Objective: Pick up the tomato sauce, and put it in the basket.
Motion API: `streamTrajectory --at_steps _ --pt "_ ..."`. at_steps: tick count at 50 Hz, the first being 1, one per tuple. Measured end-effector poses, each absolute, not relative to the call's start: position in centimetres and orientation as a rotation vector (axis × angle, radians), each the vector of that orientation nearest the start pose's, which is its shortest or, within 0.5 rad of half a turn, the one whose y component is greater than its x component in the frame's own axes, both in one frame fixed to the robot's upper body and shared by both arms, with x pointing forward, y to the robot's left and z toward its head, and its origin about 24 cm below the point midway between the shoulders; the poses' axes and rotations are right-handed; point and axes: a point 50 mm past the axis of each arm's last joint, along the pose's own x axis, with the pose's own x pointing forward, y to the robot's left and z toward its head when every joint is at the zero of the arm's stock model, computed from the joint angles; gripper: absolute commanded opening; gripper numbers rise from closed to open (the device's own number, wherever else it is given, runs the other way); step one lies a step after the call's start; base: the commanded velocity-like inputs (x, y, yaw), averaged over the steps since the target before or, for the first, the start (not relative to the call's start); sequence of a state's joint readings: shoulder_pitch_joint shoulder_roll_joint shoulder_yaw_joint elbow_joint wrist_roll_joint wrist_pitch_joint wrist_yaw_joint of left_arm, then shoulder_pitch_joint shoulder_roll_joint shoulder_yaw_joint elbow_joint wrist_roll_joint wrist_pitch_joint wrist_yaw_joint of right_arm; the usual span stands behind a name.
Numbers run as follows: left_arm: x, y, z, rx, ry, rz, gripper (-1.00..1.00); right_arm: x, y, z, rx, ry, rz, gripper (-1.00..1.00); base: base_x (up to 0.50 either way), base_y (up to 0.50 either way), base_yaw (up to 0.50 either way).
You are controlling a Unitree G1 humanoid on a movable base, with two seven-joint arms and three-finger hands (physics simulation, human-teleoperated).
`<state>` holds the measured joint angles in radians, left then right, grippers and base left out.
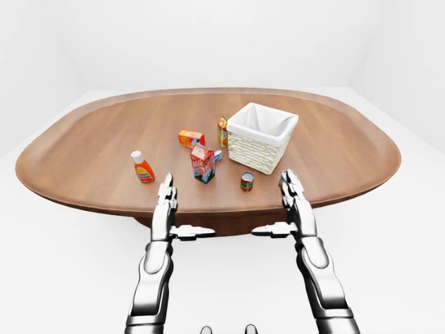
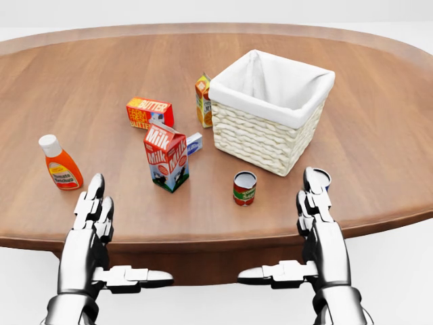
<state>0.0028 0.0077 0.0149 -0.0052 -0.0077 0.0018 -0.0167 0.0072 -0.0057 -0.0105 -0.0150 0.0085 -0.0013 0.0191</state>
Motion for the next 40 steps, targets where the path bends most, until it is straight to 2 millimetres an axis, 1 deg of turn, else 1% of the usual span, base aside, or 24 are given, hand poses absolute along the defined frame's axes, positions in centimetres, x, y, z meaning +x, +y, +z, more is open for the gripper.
streamTrajectory --at_steps 6,8,21,24,31,40 --pt "25.23 15.65 4.23 0.001 -0.002 -0.002 1.00 25.00 -15.41 4.66 -0.003 -0.034 0.013 1.00 0.00 0.03 0.00" --pt "25.22 15.51 4.23 -0.007 -0.002 -0.005 1.00 24.92 -15.66 4.74 -0.013 -0.041 0.011 1.00 0.00 0.50 0.00" --pt "25.13 15.86 4.22 0.000 -0.003 -0.005 1.00 24.69 -15.58 4.88 -0.017 -0.068 0.024 1.00 0.00 0.50 0.00" --pt "25.12 16.24 4.24 0.017 -0.003 -0.002 1.00 24.68 -15.25 4.88 0.001 -0.072 0.028 1.00 0.00 0.00 0.00" --pt "25.13 16.03 4.14 0.011 -0.001 -0.008 1.00 24.67 -15.38 4.81 0.003 -0.072 0.034 1.00 0.00 0.00 0.00" --pt "25.05 15.86 3.97 0.010 0.004 -0.016 1.00 24.48 -15.33 4.82 0.009 -0.072 0.048 1.00 0.46 -0.10 0.00"
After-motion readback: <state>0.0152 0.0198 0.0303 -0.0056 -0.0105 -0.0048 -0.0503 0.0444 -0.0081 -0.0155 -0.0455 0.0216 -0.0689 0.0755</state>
